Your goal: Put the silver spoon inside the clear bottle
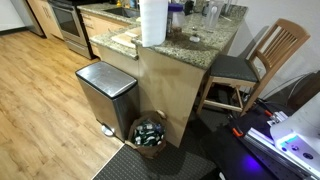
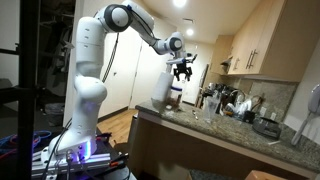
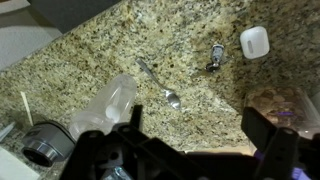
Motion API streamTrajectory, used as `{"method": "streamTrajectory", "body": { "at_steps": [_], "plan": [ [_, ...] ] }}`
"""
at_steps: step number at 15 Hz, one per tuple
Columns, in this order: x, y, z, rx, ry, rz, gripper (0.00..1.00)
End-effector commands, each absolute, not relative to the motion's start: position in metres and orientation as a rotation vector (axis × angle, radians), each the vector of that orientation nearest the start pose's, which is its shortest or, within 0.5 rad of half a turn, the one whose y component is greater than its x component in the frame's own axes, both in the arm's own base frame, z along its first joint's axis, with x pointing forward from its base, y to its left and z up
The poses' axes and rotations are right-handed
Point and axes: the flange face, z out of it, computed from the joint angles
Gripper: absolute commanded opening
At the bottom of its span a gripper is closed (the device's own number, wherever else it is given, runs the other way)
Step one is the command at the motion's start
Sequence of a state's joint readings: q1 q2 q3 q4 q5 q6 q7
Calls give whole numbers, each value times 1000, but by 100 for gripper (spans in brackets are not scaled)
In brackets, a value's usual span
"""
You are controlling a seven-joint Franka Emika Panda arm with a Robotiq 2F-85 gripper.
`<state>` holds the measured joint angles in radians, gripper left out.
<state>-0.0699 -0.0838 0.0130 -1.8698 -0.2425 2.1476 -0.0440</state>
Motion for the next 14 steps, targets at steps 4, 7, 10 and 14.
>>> {"method": "streamTrajectory", "body": {
  "at_steps": [4, 7, 10, 14],
  "plan": [
    [603, -65, 601, -3240, -187, -464, 100],
    [629, -67, 589, -3218, -185, -409, 100],
    [650, -69, 568, -3230, -288, -378, 100],
    [687, -69, 537, -3219, -352, -409, 100]
  ]
}}
